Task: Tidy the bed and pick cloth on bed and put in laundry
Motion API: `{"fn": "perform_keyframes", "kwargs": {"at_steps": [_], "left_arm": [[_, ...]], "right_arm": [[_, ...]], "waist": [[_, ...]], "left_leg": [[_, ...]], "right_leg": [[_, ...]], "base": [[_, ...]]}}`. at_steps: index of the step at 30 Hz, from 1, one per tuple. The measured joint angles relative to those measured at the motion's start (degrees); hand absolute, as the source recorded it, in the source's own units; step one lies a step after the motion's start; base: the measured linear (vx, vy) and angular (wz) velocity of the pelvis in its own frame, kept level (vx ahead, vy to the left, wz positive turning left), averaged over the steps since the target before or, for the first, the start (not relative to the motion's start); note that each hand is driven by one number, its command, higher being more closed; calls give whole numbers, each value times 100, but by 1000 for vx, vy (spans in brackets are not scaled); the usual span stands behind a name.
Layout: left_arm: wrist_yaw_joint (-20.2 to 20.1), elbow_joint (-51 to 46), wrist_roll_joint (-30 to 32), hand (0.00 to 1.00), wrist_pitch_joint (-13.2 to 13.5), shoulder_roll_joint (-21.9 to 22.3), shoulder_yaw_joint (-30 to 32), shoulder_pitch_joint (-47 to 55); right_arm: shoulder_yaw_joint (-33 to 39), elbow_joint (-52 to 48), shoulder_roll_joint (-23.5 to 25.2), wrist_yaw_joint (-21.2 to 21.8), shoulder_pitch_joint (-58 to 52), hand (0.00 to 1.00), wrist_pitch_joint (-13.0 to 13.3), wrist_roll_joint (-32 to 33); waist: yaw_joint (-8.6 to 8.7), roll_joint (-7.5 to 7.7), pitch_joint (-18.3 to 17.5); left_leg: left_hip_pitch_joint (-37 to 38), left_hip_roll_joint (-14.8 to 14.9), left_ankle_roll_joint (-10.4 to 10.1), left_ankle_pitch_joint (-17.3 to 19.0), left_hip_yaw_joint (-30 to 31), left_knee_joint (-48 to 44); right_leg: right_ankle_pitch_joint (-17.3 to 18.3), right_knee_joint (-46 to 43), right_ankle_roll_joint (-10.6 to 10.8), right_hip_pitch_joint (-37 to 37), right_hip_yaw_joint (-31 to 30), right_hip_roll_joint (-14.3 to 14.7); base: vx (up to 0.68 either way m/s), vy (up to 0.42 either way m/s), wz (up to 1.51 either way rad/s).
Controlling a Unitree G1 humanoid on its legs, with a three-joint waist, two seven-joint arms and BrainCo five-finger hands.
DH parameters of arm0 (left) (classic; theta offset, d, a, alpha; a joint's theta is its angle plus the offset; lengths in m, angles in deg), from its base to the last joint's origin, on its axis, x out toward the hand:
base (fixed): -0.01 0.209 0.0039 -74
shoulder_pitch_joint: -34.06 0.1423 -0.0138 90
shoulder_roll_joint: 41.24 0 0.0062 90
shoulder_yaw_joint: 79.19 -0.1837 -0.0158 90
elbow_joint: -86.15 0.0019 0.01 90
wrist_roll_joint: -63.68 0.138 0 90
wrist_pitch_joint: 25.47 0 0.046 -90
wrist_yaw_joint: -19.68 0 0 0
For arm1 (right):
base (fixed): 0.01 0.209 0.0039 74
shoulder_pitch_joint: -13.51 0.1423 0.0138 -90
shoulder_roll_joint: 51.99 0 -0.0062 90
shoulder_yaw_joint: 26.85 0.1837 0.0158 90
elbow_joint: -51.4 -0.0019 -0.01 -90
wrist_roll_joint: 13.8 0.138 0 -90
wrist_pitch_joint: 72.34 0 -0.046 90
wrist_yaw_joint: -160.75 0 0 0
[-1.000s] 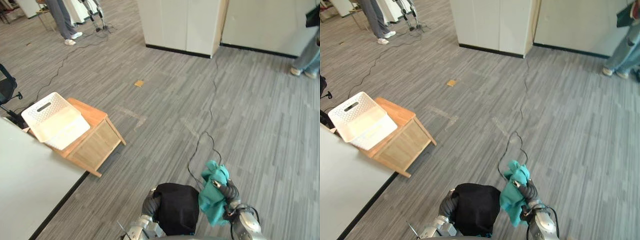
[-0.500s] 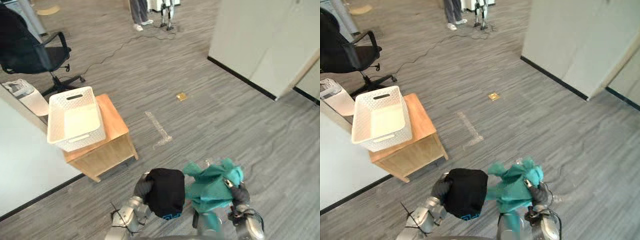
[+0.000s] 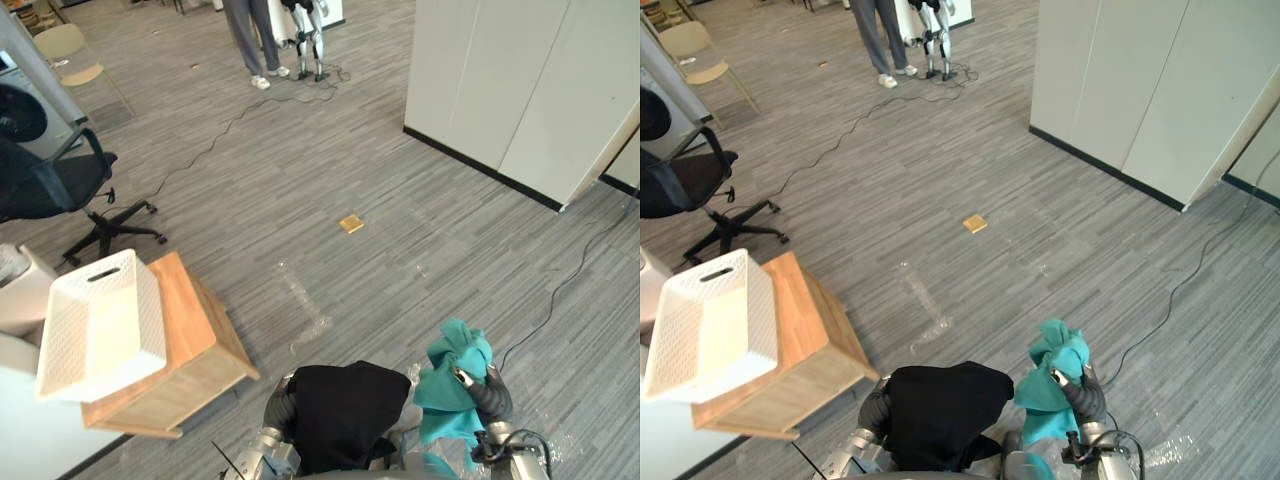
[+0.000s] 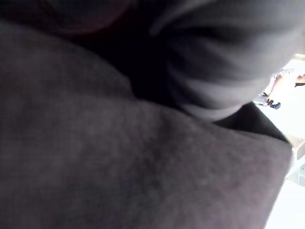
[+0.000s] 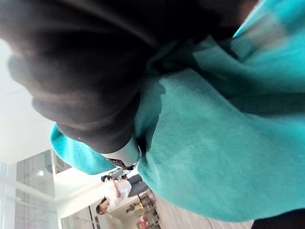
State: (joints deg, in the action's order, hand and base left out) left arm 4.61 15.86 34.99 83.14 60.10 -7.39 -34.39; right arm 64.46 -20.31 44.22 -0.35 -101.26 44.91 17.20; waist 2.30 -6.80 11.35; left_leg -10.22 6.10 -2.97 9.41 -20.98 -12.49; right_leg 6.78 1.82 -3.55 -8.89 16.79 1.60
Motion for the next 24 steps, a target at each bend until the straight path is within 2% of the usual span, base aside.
{"fn": "perform_keyframes", "kwargs": {"at_steps": [1,2,3,4,5,6,7,8,9,10,11,12,13,14,15,16,17,18,19,20,21,22,23,24], "left_arm": [[6,16,-1,100,4,10,-35,0],[9,22,-1,100,2,1,-114,-17],[19,19,1,100,0,7,-192,-44],[27,19,4,100,-7,4,-200,-83],[34,36,2,100,-5,-5,-194,-133],[43,13,-3,100,21,-34,-170,-127],[79,19,0,100,2,-126,-144,-142],[169,11,-1,100,-1,-210,-149,-130],[296,22,-5,100,-32,-255,-191,-132],[321,22,-23,100,-39,-282,-198,-129],[345,15,-50,100,-40,-356,-202,-131],[379,7,-99,100,-40,-413,-165,-168],[380,4,-100,100,-42,-431,-166,-192],[380,4,-100,100,-49,-464,-185,-298],[380,8,-98,100,-60,-471,-198,-373],[377,16,-96,100,-109,-495,-223,-501],[374,15,-99,100,-142,-546,-227,-567],[365,6,-99,100,-156,-611,-228,-574],[361,2,-103,100,-182,-756,-228,-543],[361,114,-106,100,-215,-862,-219,-516],[391,235,-144,100,-238,-741,-221,-430],[396,289,-224,100,-224,-634,-233,-302],[395,338,-227,100,-212,-523,-226,-171],[394,328,-284,100,-189,-422,-199,-79]], "right_arm": [[-9,-19,-26,-21,-107,100,-22,-5],[-46,-85,35,-70,-225,100,-56,-7],[-164,-309,106,-220,-250,100,-141,-16],[-249,-439,139,-319,-229,100,-201,-34],[-347,-539,215,-476,-233,100,-320,-82],[-455,-570,296,-533,-151,100,-366,-143],[-510,-507,377,-504,-125,100,-365,-170],[-607,-345,447,-463,-31,100,-356,-254],[-618,-142,453,-370,29,100,-354,-295],[-623,-111,441,-371,47,100,-348,-295],[-655,-106,431,-371,51,100,-268,-283],[-693,-106,435,-371,51,100,-143,-241],[-690,-108,441,-377,56,100,-86,-223],[-684,-108,434,-384,83,100,-32,-201],[-689,-102,424,-417,83,100,16,-238],[-703,-101,429,-539,93,100,134,-308],[-755,-127,433,-667,73,100,152,-341],[-836,-155,432,-766,53,100,138,-340],[-970,-155,462,-856,-25,100,197,-366],[-1067,-136,479,-870,-80,100,335,-407],[-1075,-145,323,-860,-59,100,259,-414],[-1076,-137,155,-811,-19,100,248,-432],[-1084,-99,59,-740,94,100,232,-461],[-1046,-67,-76,-654,217,100,175,-462]], "waist": [[-12,-2,-12],[-14,73,-86],[-55,174,-157],[-110,254,-199],[-182,277,-298],[-279,493,-238],[-277,713,-244],[-274,838,-192],[-209,865,-179],[-166,795,-138],[-91,683,-113],[44,594,-90],[79,568,-84],[150,561,-78],[166,507,-50],[178,433,5],[176,502,9],[175,567,8],[182,879,-61],[158,943,-77],[158,699,-134],[110,406,-187],[46,234,-152],[51,231,-130]], "left_leg": [[2,4,324,-235,15,-125],[-1,-12,386,-270,29,-267],[-62,-38,442,-243,-68,-351],[-67,-68,501,-204,-186,-401],[25,-39,725,-41,-253,-566],[257,-229,918,60,-266,-567],[434,-441,915,103,-252,-452],[727,-719,912,163,-172,-276],[1048,-810,971,257,9,-231],[1207,-810,971,286,116,-211],[1476,-798,943,307,286,-101],[1732,-773,931,308,614,39],[1803,-748,897,310,736,83],[1936,-664,816,325,985,151],[1995,-590,747,347,1125,167],[2106,-455,600,412,1429,169],[2216,-401,424,505,1693,165],[2267,-411,282,599,1816,149],[2446,-432,111,875,2013,85],[2497,-374,-31,1183,2192,-124],[2486,-12,-151,1431,2283,-287],[2484,262,-164,1522,2281,-351],[2357,375,-70,1424,2301,-795],[1835,406,30,1079,2297,-1803]], "right_leg": [[101,79,72,-202,25,64],[233,230,163,-418,16,65],[447,122,146,-366,28,-32],[671,-65,267,-245,69,-152],[1057,-897,662,-17,159,-312],[945,-3580,1029,731,167,-923],[841,-4428,947,965,165,-1265],[525,-5599,731,1401,242,-1797],[586,-6251,629,1720,335,-2034],[637,-6270,595,1782,355,-2028],[751,-6071,675,1935,344,-1946],[862,-5437,756,2088,323,-1820],[878,-5095,754,2153,302,-1755],[848,-4244,754,2255,205,-1568],[753,-3679,776,2280,109,-1450],[312,-2457,819,2250,-290,-1223],[-256,-1501,980,2163,-831,-1125],[-570,-1117,1086,2141,-1173,-1157],[-673,-981,1167,2042,-1597,-1266],[-1161,-1375,1219,2103,-1679,-1251],[-1040,-1955,1060,2253,-1529,-947],[-765,-2221,950,2335,-1402,-766],[-565,-2387,833,2326,-1285,-684],[-453,-2359,739,2239,-1117,-683]], "base": [[490,102,34],[544,124,28],[449,112,23],[413,120,11],[431,108,8],[455,106,15],[485,80,36],[525,60,60],[536,38,67],[554,21,79],[546,-7,106],[541,-27,111],[532,-81,118],[412,-99,86],[496,-175,120],[580,-318,129],[569,-363,134],[589,-445,127],[467,-450,112],[456,-458,105],[424,-435,58],[339,-281,28],[393,-328,24],[354,-347,37]]}}
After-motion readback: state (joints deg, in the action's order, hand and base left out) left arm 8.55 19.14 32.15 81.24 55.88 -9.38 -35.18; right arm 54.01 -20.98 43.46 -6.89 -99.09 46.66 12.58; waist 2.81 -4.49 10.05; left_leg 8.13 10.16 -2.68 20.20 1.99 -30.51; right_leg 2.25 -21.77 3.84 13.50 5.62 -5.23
